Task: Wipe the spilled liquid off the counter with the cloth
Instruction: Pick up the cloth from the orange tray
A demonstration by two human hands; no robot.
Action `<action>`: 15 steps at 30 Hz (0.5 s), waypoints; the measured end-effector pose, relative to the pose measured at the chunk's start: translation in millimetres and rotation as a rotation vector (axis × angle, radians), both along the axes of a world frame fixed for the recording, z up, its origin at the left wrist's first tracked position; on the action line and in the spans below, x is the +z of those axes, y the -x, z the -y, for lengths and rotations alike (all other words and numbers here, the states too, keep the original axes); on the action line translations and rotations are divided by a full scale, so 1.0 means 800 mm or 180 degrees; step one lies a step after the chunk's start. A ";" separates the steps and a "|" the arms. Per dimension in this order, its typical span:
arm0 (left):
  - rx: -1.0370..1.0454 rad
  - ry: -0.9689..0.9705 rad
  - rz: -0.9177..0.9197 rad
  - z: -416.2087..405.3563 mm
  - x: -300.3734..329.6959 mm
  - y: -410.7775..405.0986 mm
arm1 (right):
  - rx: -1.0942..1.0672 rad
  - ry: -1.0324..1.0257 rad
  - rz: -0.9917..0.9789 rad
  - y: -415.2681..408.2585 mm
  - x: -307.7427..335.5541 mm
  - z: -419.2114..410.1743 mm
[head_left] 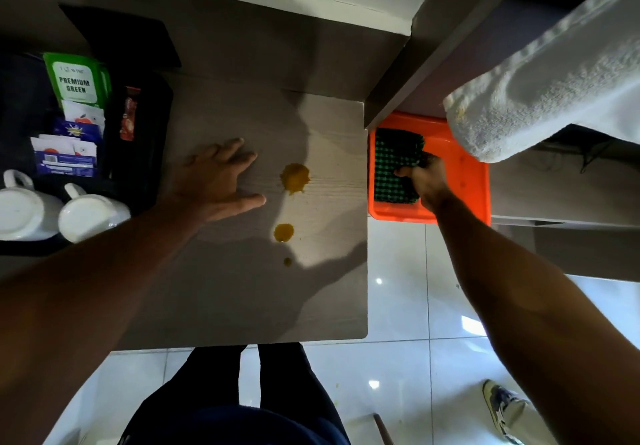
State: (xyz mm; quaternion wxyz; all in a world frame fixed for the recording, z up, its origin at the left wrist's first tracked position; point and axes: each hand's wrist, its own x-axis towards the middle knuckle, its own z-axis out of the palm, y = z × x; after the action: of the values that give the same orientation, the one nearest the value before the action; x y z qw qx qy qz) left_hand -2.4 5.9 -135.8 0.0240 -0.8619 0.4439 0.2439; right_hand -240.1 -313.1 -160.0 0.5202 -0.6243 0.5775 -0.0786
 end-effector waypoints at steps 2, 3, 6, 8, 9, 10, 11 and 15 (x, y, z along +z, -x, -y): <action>-0.0049 -0.0026 -0.0081 -0.003 -0.003 -0.001 | 0.0182 0.0241 0.0062 0.001 0.006 -0.009; -0.0046 -0.0021 -0.0137 -0.004 -0.004 -0.001 | 0.0218 0.0350 0.0112 0.000 0.009 -0.014; 0.0063 0.0028 -0.0277 -0.009 -0.002 0.002 | 0.0482 0.0955 0.0065 -0.011 0.023 -0.037; 0.0095 0.0054 -0.0305 -0.015 0.000 0.007 | 0.0763 0.1485 -0.0086 -0.028 0.029 -0.060; 0.0105 0.0071 -0.0314 -0.021 0.001 0.011 | 0.0850 0.1630 -0.0098 -0.038 0.031 -0.073; 0.0111 0.0100 -0.0316 -0.026 0.000 0.016 | 0.0902 0.1681 -0.0101 -0.047 0.031 -0.085; 0.0110 0.0133 -0.0298 -0.033 -0.001 0.021 | 0.0925 0.1670 -0.0120 -0.056 0.030 -0.098; 0.0044 0.0160 -0.0187 -0.062 -0.015 0.044 | 0.1663 0.1550 -0.0371 -0.080 0.028 -0.154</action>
State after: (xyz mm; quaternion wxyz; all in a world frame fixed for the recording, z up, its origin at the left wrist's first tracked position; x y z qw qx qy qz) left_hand -37.5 55.2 -148.1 -0.0124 -0.8577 0.4445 0.2581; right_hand -175.9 -189.9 -137.7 0.3250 -0.8598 0.3915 -0.0427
